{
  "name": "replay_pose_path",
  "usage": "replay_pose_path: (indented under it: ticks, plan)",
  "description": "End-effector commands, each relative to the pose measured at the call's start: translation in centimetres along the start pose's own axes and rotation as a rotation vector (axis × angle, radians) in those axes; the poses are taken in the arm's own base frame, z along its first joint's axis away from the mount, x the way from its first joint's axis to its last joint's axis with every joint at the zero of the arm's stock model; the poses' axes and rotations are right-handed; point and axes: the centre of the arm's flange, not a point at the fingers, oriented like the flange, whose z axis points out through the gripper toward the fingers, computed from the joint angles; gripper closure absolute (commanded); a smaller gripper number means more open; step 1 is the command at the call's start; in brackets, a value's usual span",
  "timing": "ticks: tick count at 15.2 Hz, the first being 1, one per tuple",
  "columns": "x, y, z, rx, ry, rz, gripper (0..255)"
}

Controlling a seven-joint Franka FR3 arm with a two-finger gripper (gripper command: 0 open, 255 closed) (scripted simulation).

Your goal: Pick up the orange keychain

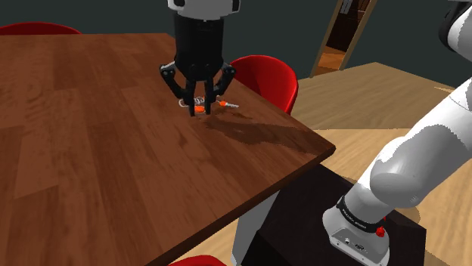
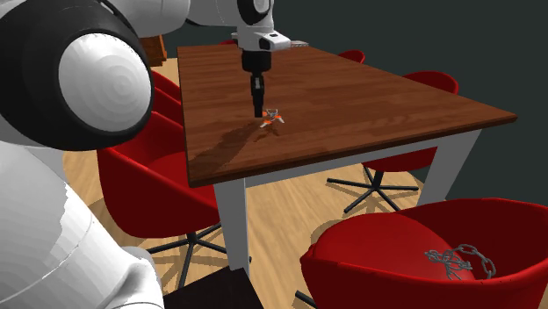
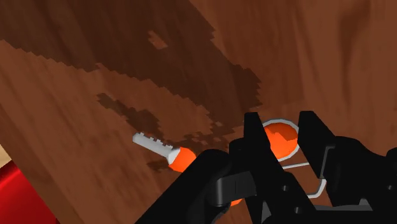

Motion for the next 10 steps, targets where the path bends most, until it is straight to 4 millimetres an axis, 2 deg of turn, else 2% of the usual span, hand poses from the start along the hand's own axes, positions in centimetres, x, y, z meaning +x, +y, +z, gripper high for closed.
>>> replay_pose_path:
  ticks: [1, 8, 10]
  plan:
    - [0.0, 0.0, -1.1, 0.0, 0.0, 0.0, 255]
    - [0.0, 0.0, -4.8, 0.0, 0.0, 0.0, 255]
    - [0.0, 0.0, -4.9, 0.0, 0.0, 0.0, 255]
